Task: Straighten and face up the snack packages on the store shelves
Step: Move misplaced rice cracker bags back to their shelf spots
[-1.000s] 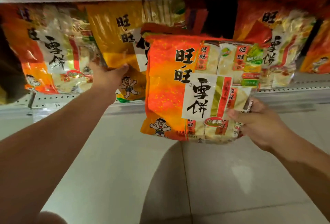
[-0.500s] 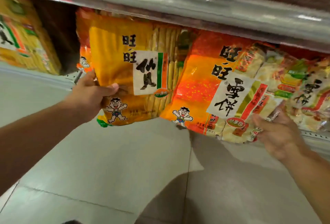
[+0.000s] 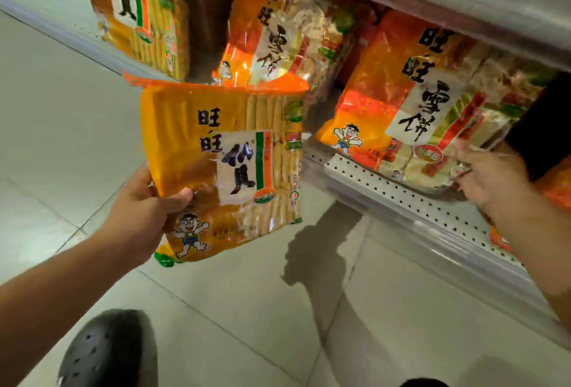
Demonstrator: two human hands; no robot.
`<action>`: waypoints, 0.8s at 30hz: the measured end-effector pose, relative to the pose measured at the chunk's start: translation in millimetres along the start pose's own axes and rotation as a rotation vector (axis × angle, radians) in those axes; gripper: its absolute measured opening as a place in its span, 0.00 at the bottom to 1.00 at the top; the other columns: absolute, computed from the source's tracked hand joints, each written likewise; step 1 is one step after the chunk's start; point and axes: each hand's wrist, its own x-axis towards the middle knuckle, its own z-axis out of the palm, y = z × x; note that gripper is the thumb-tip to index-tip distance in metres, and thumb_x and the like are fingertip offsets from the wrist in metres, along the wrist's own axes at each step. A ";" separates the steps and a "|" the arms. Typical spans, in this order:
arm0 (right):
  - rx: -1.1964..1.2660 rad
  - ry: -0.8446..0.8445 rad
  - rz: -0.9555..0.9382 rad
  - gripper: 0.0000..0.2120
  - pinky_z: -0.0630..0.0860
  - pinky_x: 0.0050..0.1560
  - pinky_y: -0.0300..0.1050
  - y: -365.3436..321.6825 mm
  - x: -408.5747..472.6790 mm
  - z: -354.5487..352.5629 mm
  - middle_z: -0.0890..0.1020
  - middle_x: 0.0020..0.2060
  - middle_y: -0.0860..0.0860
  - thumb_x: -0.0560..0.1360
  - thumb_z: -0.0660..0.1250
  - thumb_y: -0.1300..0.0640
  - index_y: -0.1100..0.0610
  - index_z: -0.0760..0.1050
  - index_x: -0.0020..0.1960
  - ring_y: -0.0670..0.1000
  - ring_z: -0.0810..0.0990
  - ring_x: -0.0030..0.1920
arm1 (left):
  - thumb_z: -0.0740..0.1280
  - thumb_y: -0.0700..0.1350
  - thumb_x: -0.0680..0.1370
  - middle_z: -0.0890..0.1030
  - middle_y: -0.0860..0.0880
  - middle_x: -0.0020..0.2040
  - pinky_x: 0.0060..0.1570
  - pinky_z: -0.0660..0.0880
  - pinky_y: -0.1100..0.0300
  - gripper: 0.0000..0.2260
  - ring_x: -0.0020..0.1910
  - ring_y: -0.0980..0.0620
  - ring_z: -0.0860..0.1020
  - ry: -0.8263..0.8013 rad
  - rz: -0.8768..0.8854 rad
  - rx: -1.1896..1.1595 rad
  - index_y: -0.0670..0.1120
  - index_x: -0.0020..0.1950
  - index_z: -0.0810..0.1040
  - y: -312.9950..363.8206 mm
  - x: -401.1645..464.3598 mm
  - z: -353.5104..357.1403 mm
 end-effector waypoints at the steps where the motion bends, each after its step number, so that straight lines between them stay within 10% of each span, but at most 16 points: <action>1: 0.038 0.047 0.069 0.18 0.83 0.35 0.46 -3.2 -7.6 19.1 0.85 0.46 0.47 0.72 0.70 0.69 0.53 0.78 0.58 0.47 0.85 0.43 | 0.72 0.43 0.68 0.84 0.49 0.55 0.47 0.79 0.43 0.22 0.51 0.44 0.84 -0.005 -0.007 -0.005 0.54 0.61 0.77 -6.8 -5.9 -9.8; 16: -0.227 0.020 0.135 0.10 0.82 0.48 0.59 37.5 -11.4 71.8 0.86 0.44 0.50 0.72 0.73 0.64 0.51 0.77 0.48 0.51 0.86 0.43 | 0.72 0.42 0.68 0.82 0.48 0.60 0.53 0.77 0.36 0.26 0.55 0.41 0.82 -0.164 -0.026 -0.055 0.54 0.65 0.75 -20.7 -9.9 -3.2; 24: -0.671 0.069 0.063 0.24 0.78 0.40 0.43 42.5 -32.7 70.0 0.81 0.49 0.47 0.69 0.76 0.60 0.51 0.71 0.61 0.51 0.82 0.50 | 0.70 0.40 0.70 0.81 0.45 0.62 0.58 0.73 0.31 0.27 0.58 0.37 0.80 -0.166 -0.055 -0.056 0.49 0.69 0.73 -14.1 -5.2 -1.5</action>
